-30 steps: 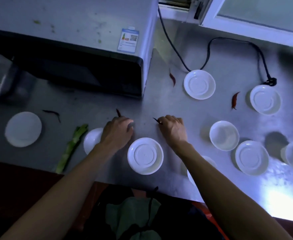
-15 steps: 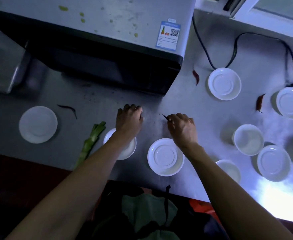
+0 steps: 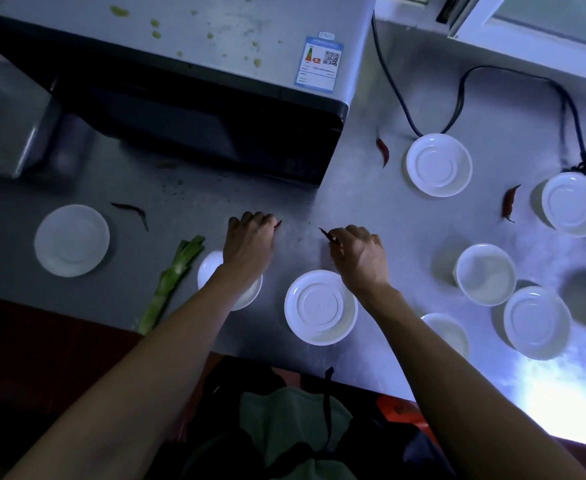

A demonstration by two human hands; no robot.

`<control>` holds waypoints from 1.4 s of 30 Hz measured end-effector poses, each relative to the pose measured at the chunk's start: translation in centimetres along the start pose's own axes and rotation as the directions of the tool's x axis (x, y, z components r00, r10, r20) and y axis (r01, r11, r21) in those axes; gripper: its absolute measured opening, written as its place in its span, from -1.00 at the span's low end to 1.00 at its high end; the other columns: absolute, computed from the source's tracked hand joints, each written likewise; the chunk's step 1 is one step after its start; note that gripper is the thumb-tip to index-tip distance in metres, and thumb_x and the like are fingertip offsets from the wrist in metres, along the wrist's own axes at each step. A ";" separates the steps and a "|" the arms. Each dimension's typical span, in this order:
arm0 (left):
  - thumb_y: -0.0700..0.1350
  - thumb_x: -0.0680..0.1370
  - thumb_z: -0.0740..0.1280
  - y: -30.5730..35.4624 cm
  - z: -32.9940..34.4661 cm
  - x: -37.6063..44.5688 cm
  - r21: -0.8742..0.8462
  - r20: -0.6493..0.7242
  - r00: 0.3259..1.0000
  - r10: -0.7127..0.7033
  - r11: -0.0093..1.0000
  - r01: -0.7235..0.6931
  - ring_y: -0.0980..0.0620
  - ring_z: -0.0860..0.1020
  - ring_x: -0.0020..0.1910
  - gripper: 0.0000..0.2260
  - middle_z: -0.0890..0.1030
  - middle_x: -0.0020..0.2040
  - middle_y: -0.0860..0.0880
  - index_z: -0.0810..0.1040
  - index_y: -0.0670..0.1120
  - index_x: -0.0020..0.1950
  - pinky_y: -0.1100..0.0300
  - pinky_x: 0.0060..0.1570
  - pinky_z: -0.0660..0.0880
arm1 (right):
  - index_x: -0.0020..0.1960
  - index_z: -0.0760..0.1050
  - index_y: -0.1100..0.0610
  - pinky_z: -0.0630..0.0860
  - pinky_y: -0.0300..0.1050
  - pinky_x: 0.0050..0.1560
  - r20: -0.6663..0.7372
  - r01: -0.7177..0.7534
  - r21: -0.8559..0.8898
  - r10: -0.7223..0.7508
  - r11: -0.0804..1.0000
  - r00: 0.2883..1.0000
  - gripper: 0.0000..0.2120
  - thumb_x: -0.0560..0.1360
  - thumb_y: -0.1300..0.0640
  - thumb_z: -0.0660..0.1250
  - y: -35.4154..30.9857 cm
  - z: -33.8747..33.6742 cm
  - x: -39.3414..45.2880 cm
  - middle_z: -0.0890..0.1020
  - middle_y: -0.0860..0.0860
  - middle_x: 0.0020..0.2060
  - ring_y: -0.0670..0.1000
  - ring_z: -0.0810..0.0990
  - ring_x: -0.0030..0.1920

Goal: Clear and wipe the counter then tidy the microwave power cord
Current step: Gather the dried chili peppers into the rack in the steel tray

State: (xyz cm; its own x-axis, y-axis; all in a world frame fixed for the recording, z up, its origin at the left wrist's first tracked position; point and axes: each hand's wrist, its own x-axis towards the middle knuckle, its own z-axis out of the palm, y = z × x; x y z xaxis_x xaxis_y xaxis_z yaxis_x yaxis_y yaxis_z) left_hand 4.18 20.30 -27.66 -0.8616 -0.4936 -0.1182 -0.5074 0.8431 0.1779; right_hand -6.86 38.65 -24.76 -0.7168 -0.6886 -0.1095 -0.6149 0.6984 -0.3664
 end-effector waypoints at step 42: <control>-0.15 0.52 0.25 -26.9 -12.5 -17.8 -0.152 -0.452 0.887 -0.093 0.988 0.026 -0.14 0.60 -0.15 -0.79 0.62 -0.08 -0.03 0.66 -0.05 0.04 0.02 -0.26 0.47 | 0.08 0.66 0.11 0.55 0.03 -0.16 -0.099 0.497 0.067 -0.490 0.865 0.866 -0.81 0.49 0.25 0.39 -31.0 4.0 -1.3 0.65 0.11 -0.12 0.24 0.60 -0.05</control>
State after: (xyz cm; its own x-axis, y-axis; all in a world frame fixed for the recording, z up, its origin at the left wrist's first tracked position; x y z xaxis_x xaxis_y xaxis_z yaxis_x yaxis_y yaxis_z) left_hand 33.00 3.74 -18.16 -0.7223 -0.6129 0.3204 -0.5257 0.7876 0.3215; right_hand 14.50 17.10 -16.96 -0.3519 -0.9192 0.1765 -0.8663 0.2484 -0.4334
